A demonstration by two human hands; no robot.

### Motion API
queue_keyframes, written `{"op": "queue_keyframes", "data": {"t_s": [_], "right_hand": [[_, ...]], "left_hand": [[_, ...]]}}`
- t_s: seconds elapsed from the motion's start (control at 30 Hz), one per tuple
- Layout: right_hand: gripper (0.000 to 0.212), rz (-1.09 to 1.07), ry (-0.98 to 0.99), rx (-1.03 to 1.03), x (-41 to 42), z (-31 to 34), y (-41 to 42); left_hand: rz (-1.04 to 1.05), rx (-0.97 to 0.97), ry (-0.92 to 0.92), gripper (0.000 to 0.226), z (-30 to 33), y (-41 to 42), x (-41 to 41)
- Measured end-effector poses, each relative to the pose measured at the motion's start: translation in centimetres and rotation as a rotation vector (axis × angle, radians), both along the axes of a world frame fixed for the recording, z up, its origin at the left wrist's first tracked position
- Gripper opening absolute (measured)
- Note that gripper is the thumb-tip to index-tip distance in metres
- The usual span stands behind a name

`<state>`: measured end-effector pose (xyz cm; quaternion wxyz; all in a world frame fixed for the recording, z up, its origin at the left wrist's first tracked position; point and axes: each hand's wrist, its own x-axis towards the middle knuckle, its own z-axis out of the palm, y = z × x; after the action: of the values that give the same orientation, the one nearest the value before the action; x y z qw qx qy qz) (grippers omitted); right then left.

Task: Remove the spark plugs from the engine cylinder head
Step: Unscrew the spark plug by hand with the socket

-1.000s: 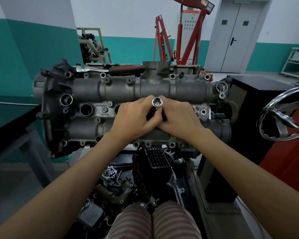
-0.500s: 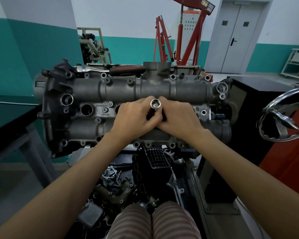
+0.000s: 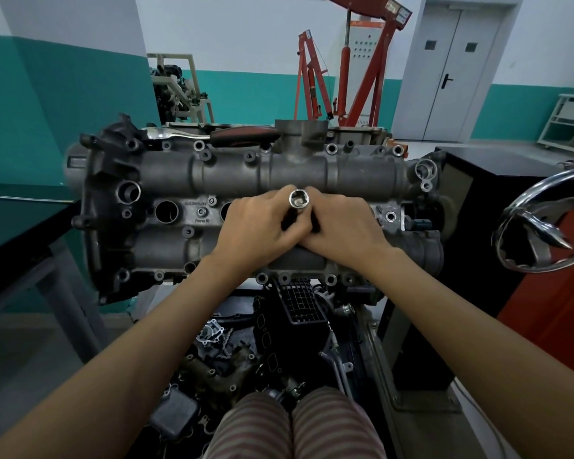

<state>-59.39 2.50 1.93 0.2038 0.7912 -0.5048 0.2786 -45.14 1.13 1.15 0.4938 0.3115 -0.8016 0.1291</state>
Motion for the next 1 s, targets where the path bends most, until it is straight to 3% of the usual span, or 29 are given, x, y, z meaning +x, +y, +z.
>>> {"op": "queue_keyframes", "data": {"t_s": [0.2,0.4,0.57,0.63,0.87,1.0], "right_hand": [[0.042,-0.038,0.057,0.020,-0.22,-0.08,-0.38],[0.039,0.021,0.017,0.009,-0.04,0.01,-0.23],[0.051,-0.020,-0.019,0.039,-0.18,0.22,-0.29],[0.044,-0.028,-0.008,0.054,-0.28,0.23,-0.37],[0.020,-0.027,0.056,0.069,-0.10,0.10,-0.35],[0.035,-0.025,0.003,0.025,0.03,-0.05,-0.40]], "left_hand": [[0.000,0.018,0.016,0.051,-0.05,-0.12,0.14],[-0.028,0.008,0.011,0.028,0.16,0.37,-0.02],[-0.015,-0.001,0.033,0.042,-0.04,-0.09,0.13],[-0.030,0.011,0.044,0.044,-0.01,-0.16,0.16],[-0.031,0.007,0.004,0.028,0.09,0.36,-0.01],[0.016,-0.020,-0.001,0.027,-0.03,0.05,0.00]]}}
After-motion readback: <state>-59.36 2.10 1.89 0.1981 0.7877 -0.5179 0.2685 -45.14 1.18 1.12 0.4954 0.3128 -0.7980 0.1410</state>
